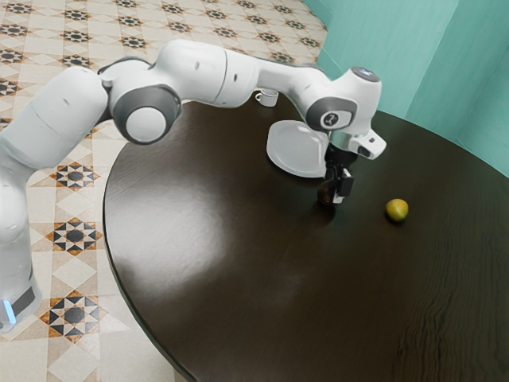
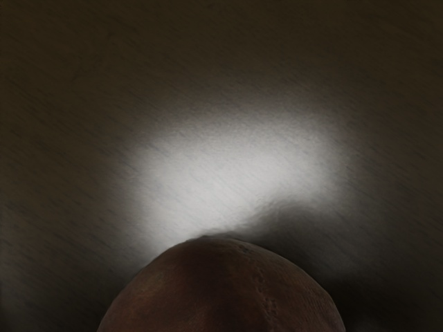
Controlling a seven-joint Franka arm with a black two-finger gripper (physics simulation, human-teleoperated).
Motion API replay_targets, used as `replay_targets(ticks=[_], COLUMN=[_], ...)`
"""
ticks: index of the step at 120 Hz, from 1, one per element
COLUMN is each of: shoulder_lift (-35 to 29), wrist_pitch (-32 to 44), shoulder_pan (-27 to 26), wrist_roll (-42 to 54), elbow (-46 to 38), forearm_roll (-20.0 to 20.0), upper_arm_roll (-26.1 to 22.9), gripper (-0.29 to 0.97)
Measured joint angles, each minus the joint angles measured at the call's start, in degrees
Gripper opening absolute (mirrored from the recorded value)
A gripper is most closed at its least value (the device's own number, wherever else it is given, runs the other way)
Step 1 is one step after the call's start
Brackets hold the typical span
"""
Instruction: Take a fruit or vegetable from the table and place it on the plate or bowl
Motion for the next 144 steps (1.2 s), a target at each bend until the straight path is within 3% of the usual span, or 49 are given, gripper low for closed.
replay_targets(ticks=[25,54,71,120,144], shoulder_lift=[1.43,1.5,1.0,-2.8,-3.5], wrist_pitch=[0.93,1.46,1.67,1.0,-2.06], shoulder_pan=[0.14,0.16,0.15,0.55,4.58], wrist_roll=[0.24,0.33,0.09,-0.12,0.72], elbow=[0.0,0.03,0.42,1.85,1.85], forearm_roll=[-0.7,-0.81,-0.34,-0.05,-0.48], upper_arm_roll=[0.0,0.0,0.15,4.32,4.67], gripper=[0.66,0.28,0.2,0.19,0.2])
